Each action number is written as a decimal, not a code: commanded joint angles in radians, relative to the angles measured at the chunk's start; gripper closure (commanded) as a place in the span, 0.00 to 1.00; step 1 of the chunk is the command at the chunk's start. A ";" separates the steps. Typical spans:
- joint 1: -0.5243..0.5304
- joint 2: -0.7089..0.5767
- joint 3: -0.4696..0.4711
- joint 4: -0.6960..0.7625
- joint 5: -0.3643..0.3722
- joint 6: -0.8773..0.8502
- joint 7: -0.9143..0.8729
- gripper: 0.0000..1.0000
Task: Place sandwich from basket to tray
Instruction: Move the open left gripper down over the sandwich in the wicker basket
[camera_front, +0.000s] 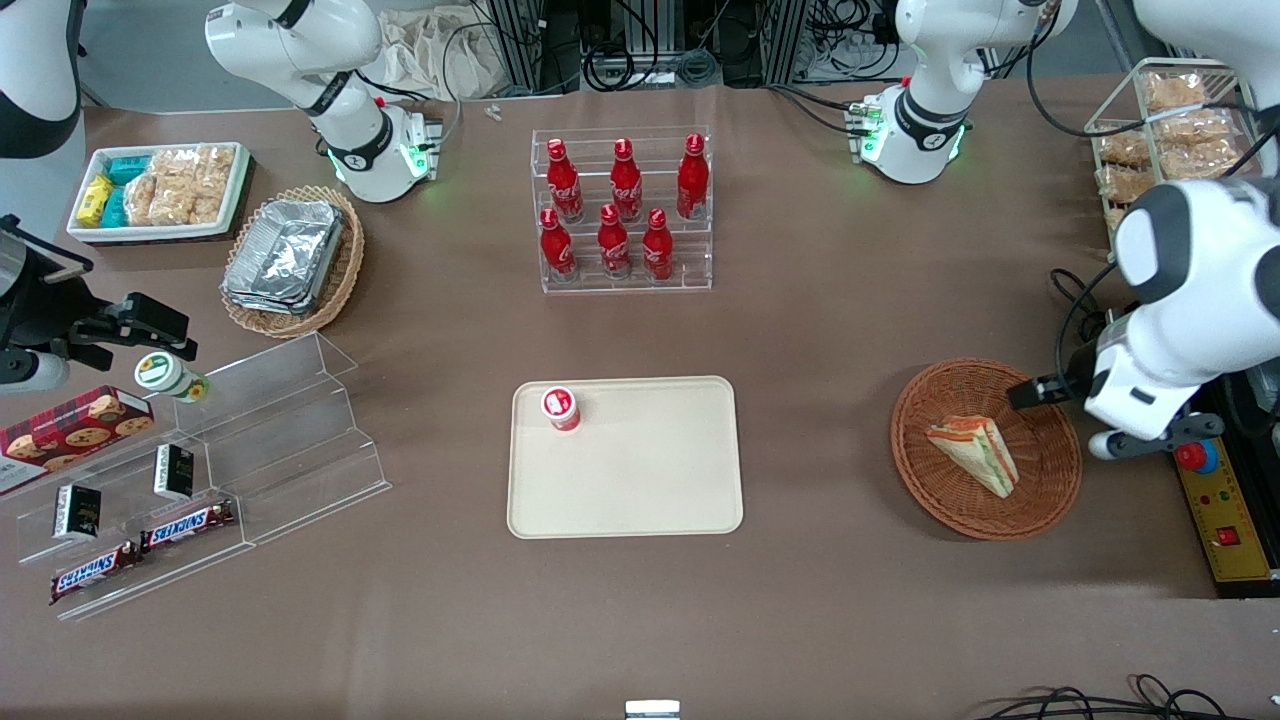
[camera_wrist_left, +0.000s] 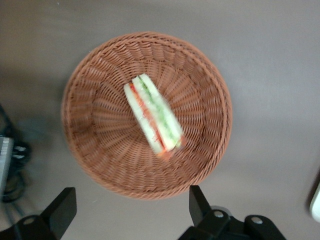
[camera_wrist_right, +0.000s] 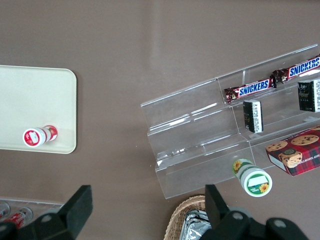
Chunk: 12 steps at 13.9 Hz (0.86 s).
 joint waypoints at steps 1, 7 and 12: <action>-0.025 0.072 -0.005 -0.003 0.013 0.094 -0.206 0.00; -0.013 0.122 -0.003 -0.084 0.015 0.244 -0.346 0.01; -0.011 0.157 -0.003 -0.145 0.019 0.336 -0.398 0.01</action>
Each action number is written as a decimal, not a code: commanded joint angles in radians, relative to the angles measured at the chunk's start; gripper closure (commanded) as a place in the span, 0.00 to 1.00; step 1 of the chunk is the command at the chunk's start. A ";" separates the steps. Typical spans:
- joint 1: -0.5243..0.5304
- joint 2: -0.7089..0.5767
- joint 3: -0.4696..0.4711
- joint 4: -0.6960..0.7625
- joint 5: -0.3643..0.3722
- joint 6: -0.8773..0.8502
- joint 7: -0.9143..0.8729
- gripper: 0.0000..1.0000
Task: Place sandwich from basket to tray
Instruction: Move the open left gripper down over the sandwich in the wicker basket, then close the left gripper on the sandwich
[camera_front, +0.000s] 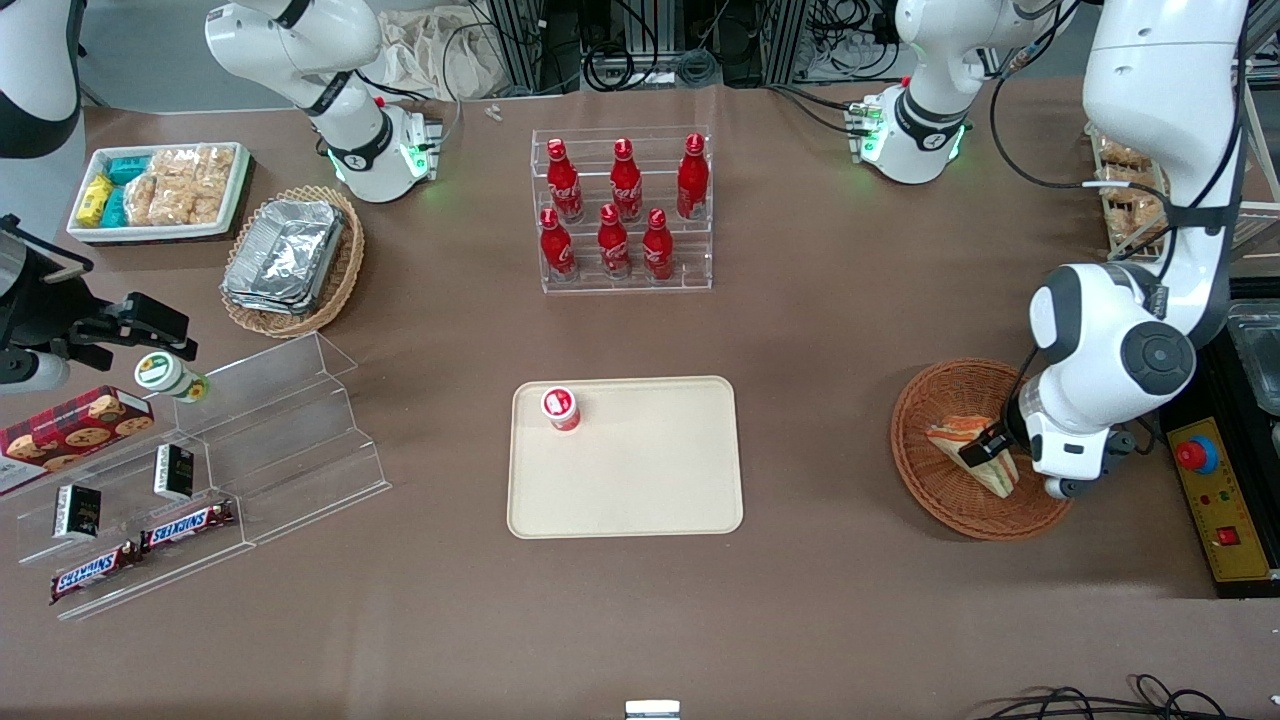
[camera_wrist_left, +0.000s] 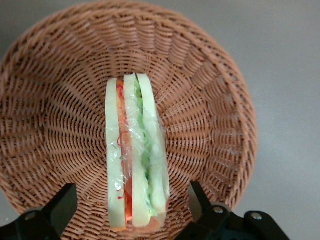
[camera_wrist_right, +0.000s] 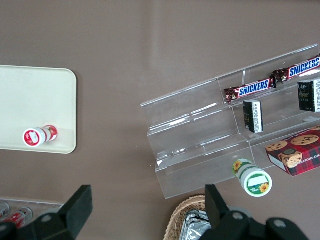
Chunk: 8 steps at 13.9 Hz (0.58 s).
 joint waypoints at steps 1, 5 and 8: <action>0.003 -0.008 -0.003 -0.058 0.020 0.067 -0.041 0.02; 0.004 -0.011 0.000 -0.069 0.020 0.073 -0.041 0.58; 0.023 -0.034 -0.001 -0.065 0.020 0.047 -0.039 1.00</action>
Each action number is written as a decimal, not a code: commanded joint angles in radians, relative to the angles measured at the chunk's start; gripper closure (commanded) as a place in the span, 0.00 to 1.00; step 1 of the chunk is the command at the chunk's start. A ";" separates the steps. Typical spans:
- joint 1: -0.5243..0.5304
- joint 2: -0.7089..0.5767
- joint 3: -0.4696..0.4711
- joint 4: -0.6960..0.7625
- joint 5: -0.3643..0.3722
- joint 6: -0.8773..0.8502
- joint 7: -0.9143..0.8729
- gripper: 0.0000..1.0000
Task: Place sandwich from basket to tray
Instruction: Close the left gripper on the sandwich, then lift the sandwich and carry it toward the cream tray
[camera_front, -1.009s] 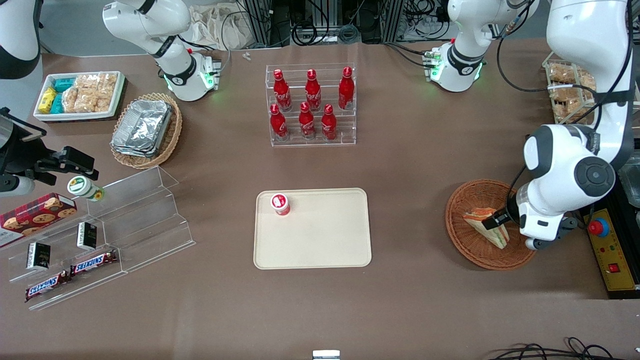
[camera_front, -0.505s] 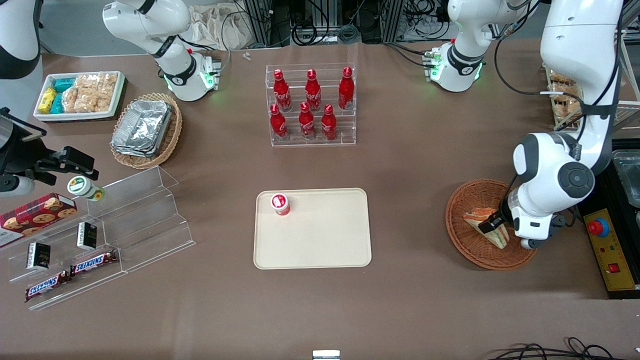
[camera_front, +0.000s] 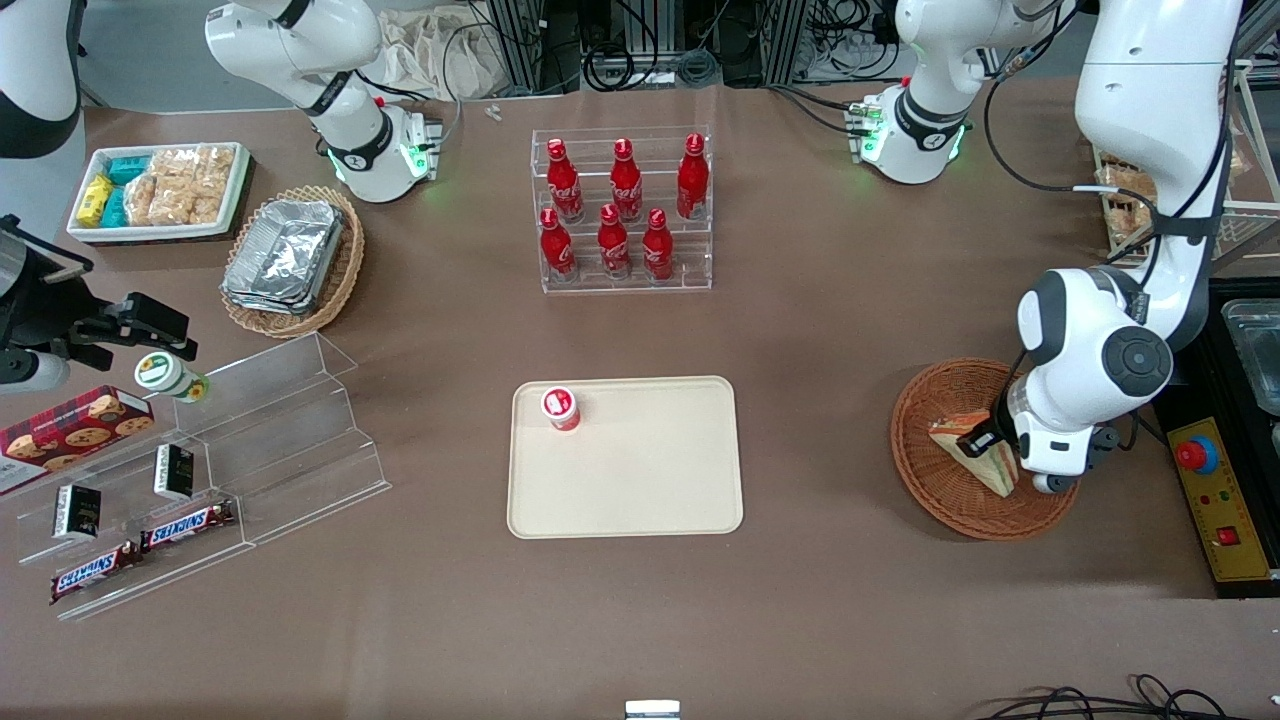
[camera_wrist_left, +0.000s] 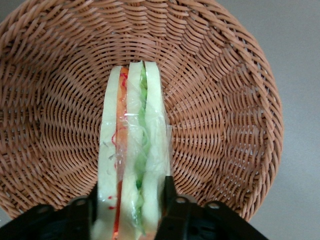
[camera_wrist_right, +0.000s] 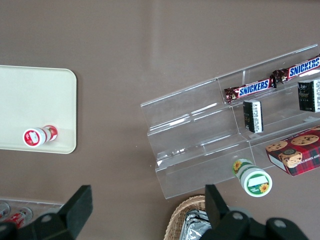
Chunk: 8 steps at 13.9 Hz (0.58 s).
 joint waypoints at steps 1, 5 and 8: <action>0.023 -0.054 -0.005 -0.024 0.020 -0.021 -0.027 1.00; 0.009 -0.163 -0.011 0.097 0.018 -0.301 -0.036 1.00; 0.007 -0.188 -0.023 0.300 0.006 -0.585 -0.014 1.00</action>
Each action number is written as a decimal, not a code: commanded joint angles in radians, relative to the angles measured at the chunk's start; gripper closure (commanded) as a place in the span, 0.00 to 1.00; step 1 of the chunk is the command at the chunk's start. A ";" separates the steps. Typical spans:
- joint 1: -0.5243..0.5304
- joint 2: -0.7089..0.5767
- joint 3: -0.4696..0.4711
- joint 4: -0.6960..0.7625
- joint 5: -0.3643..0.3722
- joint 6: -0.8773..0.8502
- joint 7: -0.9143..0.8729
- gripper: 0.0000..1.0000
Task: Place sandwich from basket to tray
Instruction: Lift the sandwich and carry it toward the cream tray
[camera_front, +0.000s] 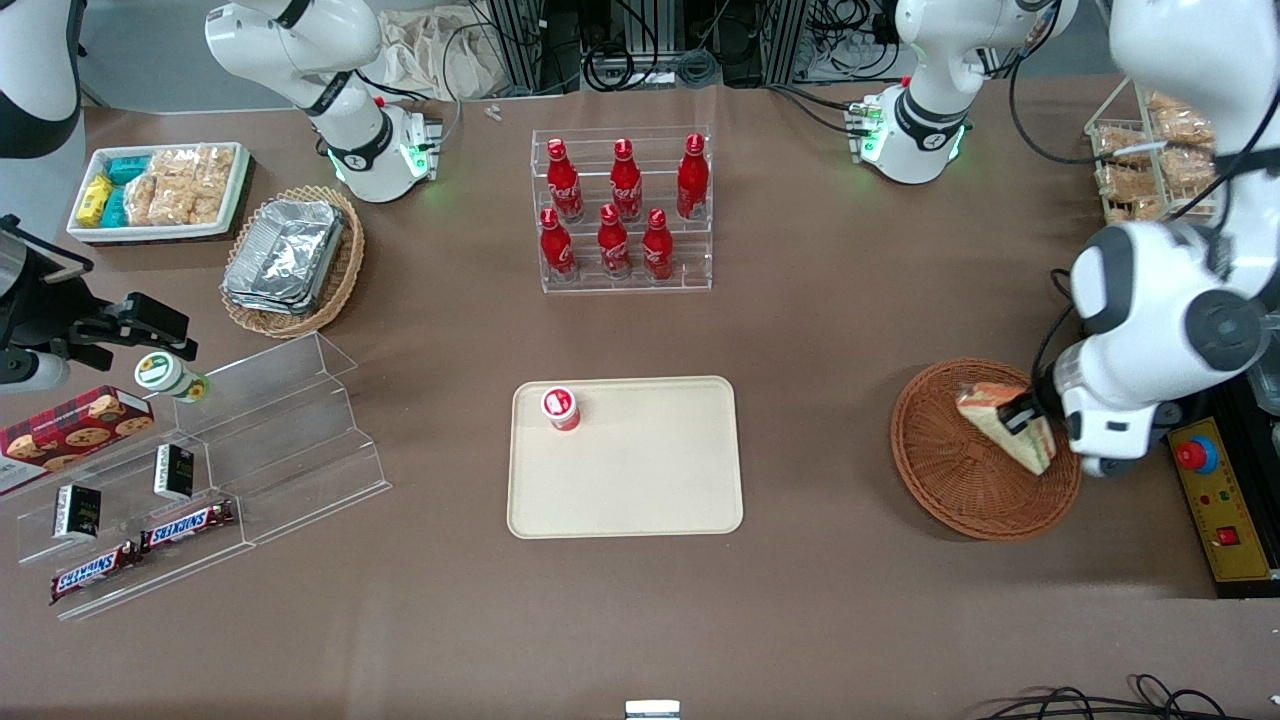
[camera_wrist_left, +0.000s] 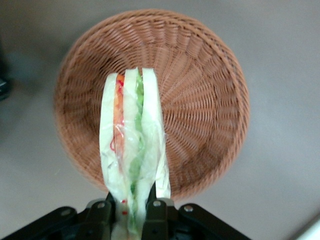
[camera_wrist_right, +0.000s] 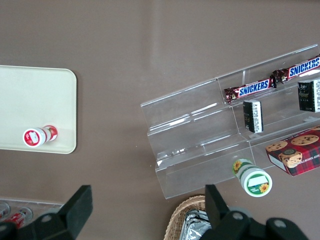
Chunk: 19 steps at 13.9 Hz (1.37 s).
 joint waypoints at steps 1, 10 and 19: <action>-0.001 -0.008 -0.036 0.200 0.003 -0.230 -0.005 1.00; -0.050 0.032 -0.260 0.348 -0.055 -0.369 0.144 1.00; -0.334 0.259 -0.264 0.348 0.022 0.025 0.097 1.00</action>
